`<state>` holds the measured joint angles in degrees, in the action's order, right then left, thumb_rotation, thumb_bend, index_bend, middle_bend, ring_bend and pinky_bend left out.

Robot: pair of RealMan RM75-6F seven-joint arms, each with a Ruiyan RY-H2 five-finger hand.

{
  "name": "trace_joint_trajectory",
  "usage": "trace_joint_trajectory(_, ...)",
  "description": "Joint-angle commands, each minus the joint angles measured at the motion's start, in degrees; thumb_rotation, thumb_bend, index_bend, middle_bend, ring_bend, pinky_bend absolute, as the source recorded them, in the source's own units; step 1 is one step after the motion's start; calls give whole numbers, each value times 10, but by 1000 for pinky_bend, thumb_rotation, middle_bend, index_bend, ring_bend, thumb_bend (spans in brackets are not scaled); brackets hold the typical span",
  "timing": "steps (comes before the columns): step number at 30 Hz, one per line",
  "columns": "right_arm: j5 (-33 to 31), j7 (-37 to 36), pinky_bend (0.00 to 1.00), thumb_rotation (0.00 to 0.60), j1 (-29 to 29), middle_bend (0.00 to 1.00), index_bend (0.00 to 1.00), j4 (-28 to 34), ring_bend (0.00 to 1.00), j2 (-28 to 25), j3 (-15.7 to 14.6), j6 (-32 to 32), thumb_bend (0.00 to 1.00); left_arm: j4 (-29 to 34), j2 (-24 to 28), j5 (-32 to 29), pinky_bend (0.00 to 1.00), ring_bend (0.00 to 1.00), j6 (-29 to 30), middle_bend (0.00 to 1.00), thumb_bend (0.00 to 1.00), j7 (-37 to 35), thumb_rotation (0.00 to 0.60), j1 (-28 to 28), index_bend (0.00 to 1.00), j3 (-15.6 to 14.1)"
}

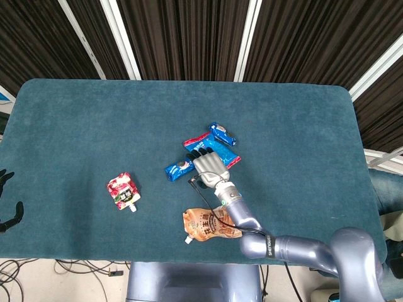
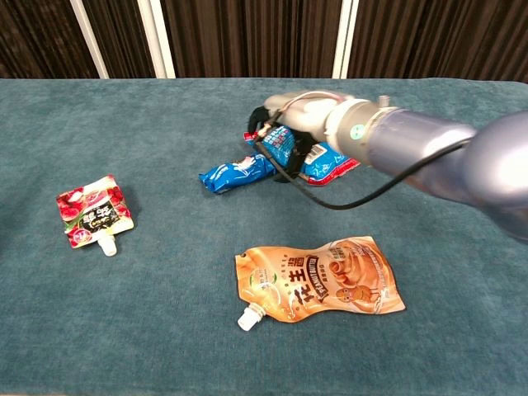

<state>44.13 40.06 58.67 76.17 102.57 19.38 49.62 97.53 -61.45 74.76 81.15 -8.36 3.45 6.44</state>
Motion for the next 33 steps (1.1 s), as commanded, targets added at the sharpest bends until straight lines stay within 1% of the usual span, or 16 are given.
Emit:
trace_joint_trajectory(1,-15,14,187,600,20,208,236,-22,189,14,-3,-13,357,1,1,-1,75,122,1,40,493,-1,600,0,114,1)
trace_joint_trajectory(6,-58,37,187,600,49,207,236,-54,190,19,-9,-40,358,3,3,-3,75,122,0,40,493,-4,600,0,114,2)
trace_joint_trajectory(11,-78,30,187,600,60,201,236,-75,185,30,-8,-48,359,7,5,-3,76,122,-1,40,493,-3,600,0,114,3)
trace_joint_trajectory(16,-83,25,187,600,71,193,236,-92,157,44,-17,-54,359,8,5,-4,79,122,-2,40,493,-2,600,1,114,3)
trace_joint_trajectory(19,-84,18,187,600,79,186,236,-106,142,55,-16,-56,359,7,4,-4,79,122,-1,40,493,-2,600,1,114,3)
trace_joint_trajectory(29,-91,22,187,600,111,185,236,-149,149,81,-14,-65,360,7,5,-4,79,122,-3,41,493,-5,600,2,114,3)
trace_joint_trajectory(33,-102,27,187,600,120,195,236,-167,186,87,-17,-71,361,7,7,-5,79,122,-4,40,493,-7,600,2,114,4)
